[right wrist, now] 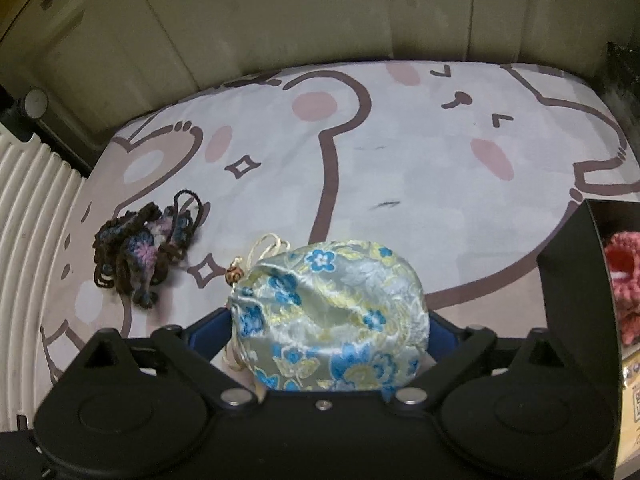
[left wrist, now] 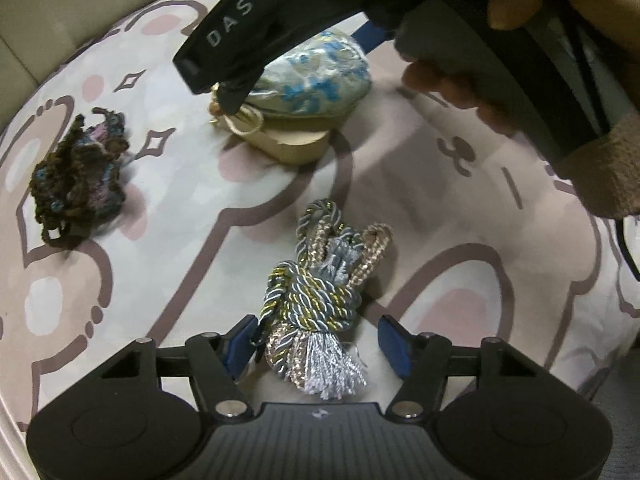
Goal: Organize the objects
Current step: 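Grasp the silver-gold twisted cord with the left tool while the right tool grasps the blue floral pouch, then carry the cord with the left tool while the right tool carries the pouch to the black box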
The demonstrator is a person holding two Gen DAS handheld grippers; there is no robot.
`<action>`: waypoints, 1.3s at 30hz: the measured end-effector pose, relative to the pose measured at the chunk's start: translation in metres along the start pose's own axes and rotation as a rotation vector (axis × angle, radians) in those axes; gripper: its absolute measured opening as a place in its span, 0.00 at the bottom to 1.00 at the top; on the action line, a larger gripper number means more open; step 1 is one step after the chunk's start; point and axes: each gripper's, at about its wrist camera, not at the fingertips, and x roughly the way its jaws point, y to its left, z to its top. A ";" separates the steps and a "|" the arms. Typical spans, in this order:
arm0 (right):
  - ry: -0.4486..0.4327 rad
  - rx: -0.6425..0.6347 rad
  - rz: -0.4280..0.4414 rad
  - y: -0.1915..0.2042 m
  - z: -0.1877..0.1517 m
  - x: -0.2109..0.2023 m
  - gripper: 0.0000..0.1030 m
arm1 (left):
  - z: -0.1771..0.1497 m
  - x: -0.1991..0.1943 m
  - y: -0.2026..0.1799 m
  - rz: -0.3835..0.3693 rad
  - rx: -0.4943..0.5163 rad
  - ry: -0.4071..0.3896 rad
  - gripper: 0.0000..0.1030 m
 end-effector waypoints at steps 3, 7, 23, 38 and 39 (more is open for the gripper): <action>0.010 0.005 0.007 -0.001 0.000 0.001 0.94 | 0.003 0.000 0.002 0.009 -0.024 -0.012 0.64; 0.028 0.007 0.013 -0.001 0.001 0.000 0.88 | 0.009 0.005 0.008 0.048 -0.070 -0.010 0.64; 0.062 -0.066 0.057 0.007 -0.004 -0.020 0.56 | 0.021 -0.005 0.020 0.045 -0.161 -0.069 0.47; 0.019 -0.015 0.030 -0.009 -0.008 -0.043 0.54 | 0.013 -0.033 0.030 0.151 -0.343 -0.179 0.47; 0.011 -0.006 0.032 -0.011 -0.007 -0.046 0.54 | 0.013 -0.036 0.031 0.160 -0.361 -0.191 0.47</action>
